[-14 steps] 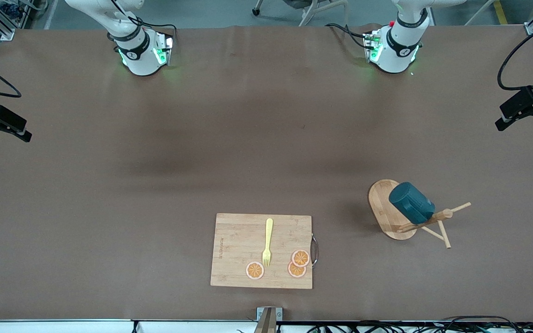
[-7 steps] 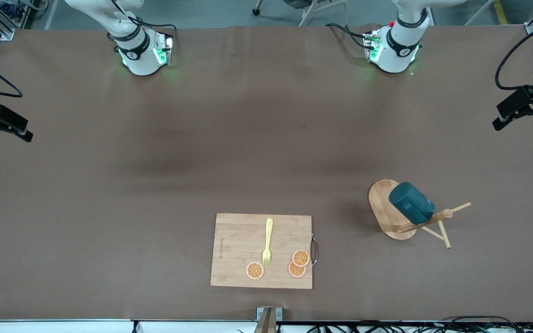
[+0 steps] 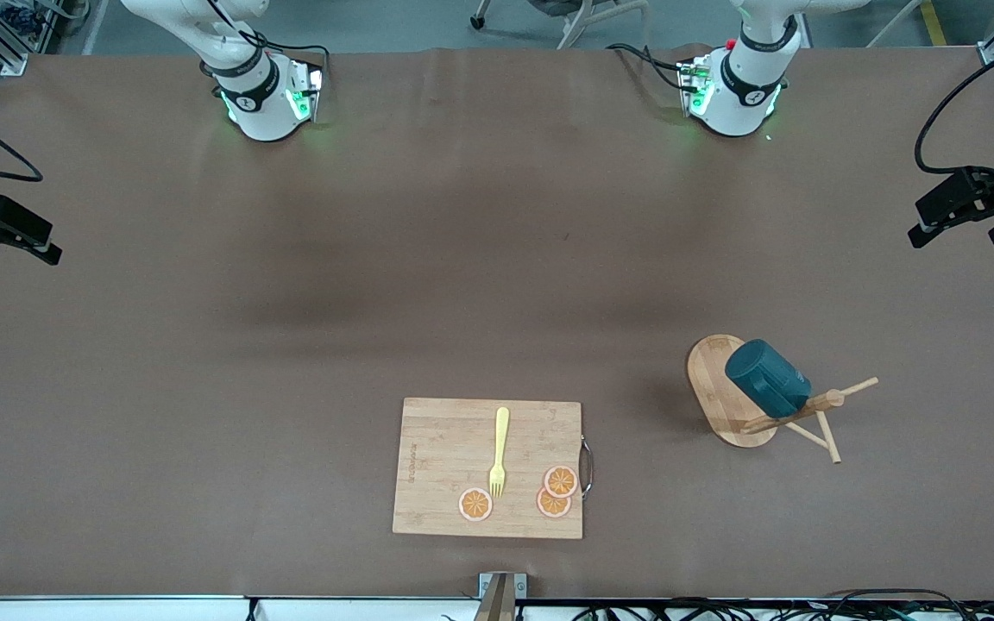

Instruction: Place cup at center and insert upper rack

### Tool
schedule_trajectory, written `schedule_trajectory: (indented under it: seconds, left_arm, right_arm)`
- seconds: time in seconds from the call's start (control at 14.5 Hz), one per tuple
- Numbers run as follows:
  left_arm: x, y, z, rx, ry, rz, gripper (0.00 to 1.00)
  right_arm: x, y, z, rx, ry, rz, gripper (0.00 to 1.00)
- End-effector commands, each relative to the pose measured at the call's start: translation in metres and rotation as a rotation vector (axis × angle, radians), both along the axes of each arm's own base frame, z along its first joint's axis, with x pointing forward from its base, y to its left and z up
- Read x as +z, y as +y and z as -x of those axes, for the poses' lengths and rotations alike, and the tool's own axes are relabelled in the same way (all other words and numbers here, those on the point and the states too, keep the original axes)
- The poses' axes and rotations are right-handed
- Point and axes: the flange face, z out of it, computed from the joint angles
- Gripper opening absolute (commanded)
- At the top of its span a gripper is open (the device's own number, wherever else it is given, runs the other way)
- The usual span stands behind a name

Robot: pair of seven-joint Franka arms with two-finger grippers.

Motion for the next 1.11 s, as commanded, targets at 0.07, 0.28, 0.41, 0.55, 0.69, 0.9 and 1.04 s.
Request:
schedule_trajectory:
  seconds: [0.07,0.28,0.41,0.55,0.69,0.9,1.04]
  left_arm:
    - [-0.004,-0.001,-0.001,-0.014,0.006,-0.015,1.0]
    - [-0.005,0.0,-0.002,-0.015,0.008,-0.02,1.0]
    - [-0.004,-0.009,-0.001,-0.036,0.007,-0.057,1.0]
    - [-0.008,-0.021,0.004,-0.063,0.046,-0.09,1.0]
    - [-0.011,-0.019,0.007,-0.065,0.077,-0.092,1.0]
    - [-0.012,-0.02,0.008,-0.067,0.083,-0.091,1.0]
    - [-0.012,-0.02,0.008,-0.067,0.083,-0.091,1.0]
  right_arm:
    - [0.001,0.008,0.0,0.009,0.002,0.01,1.0]
    - [0.001,0.006,0.0,0.008,0.002,0.012,1.0]
    - [0.001,0.005,0.0,0.005,0.004,0.011,1.0]
    - [0.0,0.006,0.0,0.002,0.006,0.011,1.0]
    - [0.0,0.006,0.0,0.002,0.007,0.011,1.0]
    - [0.0,0.006,0.0,0.002,0.007,0.011,1.0]
    - [-0.001,0.006,0.001,0.002,0.009,0.011,1.0]
